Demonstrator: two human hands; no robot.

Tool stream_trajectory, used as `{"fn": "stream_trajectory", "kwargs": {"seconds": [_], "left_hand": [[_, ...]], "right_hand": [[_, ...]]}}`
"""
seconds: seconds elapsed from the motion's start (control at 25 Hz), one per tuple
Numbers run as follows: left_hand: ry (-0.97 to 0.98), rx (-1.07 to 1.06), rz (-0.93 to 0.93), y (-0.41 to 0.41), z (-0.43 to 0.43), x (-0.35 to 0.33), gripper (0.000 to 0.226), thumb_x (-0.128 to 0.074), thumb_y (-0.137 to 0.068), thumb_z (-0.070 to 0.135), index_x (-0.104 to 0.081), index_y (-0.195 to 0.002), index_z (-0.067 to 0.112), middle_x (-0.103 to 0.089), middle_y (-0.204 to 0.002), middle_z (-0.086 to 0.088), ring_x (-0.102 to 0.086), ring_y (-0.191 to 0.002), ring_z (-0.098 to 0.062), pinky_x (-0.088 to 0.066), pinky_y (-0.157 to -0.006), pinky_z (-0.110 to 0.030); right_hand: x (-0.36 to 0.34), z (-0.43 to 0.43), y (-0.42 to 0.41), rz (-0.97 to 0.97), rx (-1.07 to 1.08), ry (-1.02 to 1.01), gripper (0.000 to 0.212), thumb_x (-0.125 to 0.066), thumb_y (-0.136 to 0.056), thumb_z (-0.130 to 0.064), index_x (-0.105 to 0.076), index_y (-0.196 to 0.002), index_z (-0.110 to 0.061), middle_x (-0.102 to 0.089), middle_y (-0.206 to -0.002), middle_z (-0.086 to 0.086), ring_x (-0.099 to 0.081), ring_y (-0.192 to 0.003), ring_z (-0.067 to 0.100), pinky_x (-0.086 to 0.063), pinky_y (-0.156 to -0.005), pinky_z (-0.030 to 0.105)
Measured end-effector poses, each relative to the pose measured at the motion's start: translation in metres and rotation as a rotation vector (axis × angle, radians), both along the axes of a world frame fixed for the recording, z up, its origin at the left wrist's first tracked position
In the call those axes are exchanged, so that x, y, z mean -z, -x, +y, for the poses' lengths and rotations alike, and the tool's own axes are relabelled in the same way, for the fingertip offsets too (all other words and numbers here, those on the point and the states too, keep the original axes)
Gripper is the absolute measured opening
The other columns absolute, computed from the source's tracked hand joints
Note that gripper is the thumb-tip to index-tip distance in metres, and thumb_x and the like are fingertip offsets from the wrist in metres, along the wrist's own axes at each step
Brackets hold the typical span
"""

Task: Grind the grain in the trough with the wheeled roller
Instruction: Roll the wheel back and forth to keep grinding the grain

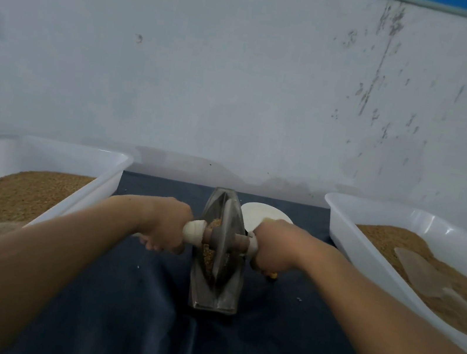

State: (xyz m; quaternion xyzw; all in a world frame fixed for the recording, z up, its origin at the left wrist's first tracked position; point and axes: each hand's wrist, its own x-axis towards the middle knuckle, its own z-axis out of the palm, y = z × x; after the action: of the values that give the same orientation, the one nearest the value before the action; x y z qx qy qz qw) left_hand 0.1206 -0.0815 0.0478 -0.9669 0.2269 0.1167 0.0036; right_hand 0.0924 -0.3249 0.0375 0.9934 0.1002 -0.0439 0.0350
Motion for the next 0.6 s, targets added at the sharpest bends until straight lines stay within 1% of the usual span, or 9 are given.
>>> {"fn": "stream_trajectory", "kwargs": {"seconds": [0.08,0.16,0.24,0.32,0.4,0.44,0.52,0.6], "left_hand": [[0.164,-0.034,0.039,-0.005,0.008,0.012,0.018,-0.069,-0.073,0.026,-0.059,-0.088,0.027,-0.072,-0.069,-0.005,-0.068,-0.050,-0.018,-0.053,-0.046,-0.026],[0.239,-0.057,0.034,-0.012,0.012,0.020,0.019,-0.071,-0.071,0.024,-0.061,-0.088,0.026,-0.071,-0.068,-0.004,-0.065,-0.047,-0.018,-0.048,-0.042,-0.024],[0.206,-0.076,0.041,-0.025,0.010,0.023,0.013,-0.071,-0.071,0.025,-0.068,-0.079,0.016,-0.070,-0.061,-0.004,-0.064,-0.046,-0.018,-0.048,-0.043,-0.024],[0.142,-0.078,-0.002,-0.039,0.005,0.021,0.016,-0.072,-0.070,0.028,-0.070,-0.071,0.012,-0.069,-0.059,-0.004,-0.065,-0.048,-0.017,-0.048,-0.045,-0.024],[0.066,-0.052,-0.119,-0.054,0.000,0.019,0.020,-0.072,-0.071,0.033,-0.069,-0.070,0.014,-0.069,-0.059,-0.003,-0.064,-0.048,-0.013,-0.044,-0.044,-0.020],[0.037,-0.032,-0.180,-0.062,-0.001,0.020,0.020,-0.072,-0.072,0.035,-0.067,-0.069,0.015,-0.069,-0.061,-0.002,-0.064,-0.051,-0.013,-0.043,-0.045,-0.020],[0.029,0.009,-0.273,-0.075,-0.002,0.023,0.021,-0.071,-0.073,0.037,-0.060,-0.067,0.020,-0.064,-0.067,0.002,-0.063,-0.061,-0.017,-0.046,-0.054,-0.026],[0.062,0.028,-0.328,-0.087,-0.001,0.028,0.022,-0.069,-0.074,0.039,-0.054,-0.065,0.026,-0.060,-0.069,0.006,-0.061,-0.067,-0.019,-0.050,-0.062,-0.029]], "right_hand": [[-0.007,0.006,-0.012,-0.098,-0.025,0.057,0.012,-0.069,-0.067,-0.034,-0.066,-0.073,-0.024,-0.066,-0.065,-0.006,-0.062,-0.059,0.014,-0.040,-0.046,0.024],[-0.011,0.011,-0.027,-0.120,-0.055,0.098,0.017,-0.069,-0.064,-0.039,-0.064,-0.074,-0.026,-0.064,-0.069,-0.003,-0.062,-0.059,0.017,-0.040,-0.046,0.025],[-0.009,0.010,-0.043,-0.066,-0.081,0.118,0.016,-0.072,-0.067,-0.039,-0.064,-0.073,-0.027,-0.065,-0.070,-0.003,-0.063,-0.060,0.018,-0.042,-0.047,0.027],[-0.005,0.007,-0.059,-0.019,-0.102,0.132,0.013,-0.072,-0.073,-0.033,-0.062,-0.073,-0.027,-0.065,-0.072,-0.002,-0.063,-0.063,0.018,-0.046,-0.051,0.030],[-0.001,0.005,-0.074,-0.030,-0.099,0.159,0.009,-0.070,-0.077,-0.026,-0.062,-0.076,-0.022,-0.065,-0.074,0.001,-0.061,-0.065,0.020,-0.049,-0.057,0.034],[0.000,0.004,-0.081,-0.048,-0.094,0.169,0.008,-0.069,-0.078,-0.024,-0.062,-0.076,-0.020,-0.064,-0.073,0.002,-0.060,-0.065,0.020,-0.049,-0.058,0.033],[-0.002,0.004,-0.094,-0.083,-0.092,0.175,0.012,-0.071,-0.079,-0.022,-0.060,-0.075,-0.021,-0.063,-0.073,0.002,-0.059,-0.064,0.018,-0.046,-0.056,0.031],[-0.004,0.004,-0.103,-0.117,-0.094,0.158,0.016,-0.074,-0.078,-0.024,-0.058,-0.074,-0.023,-0.062,-0.071,0.000,-0.059,-0.063,0.017,-0.041,-0.052,0.028]]}}
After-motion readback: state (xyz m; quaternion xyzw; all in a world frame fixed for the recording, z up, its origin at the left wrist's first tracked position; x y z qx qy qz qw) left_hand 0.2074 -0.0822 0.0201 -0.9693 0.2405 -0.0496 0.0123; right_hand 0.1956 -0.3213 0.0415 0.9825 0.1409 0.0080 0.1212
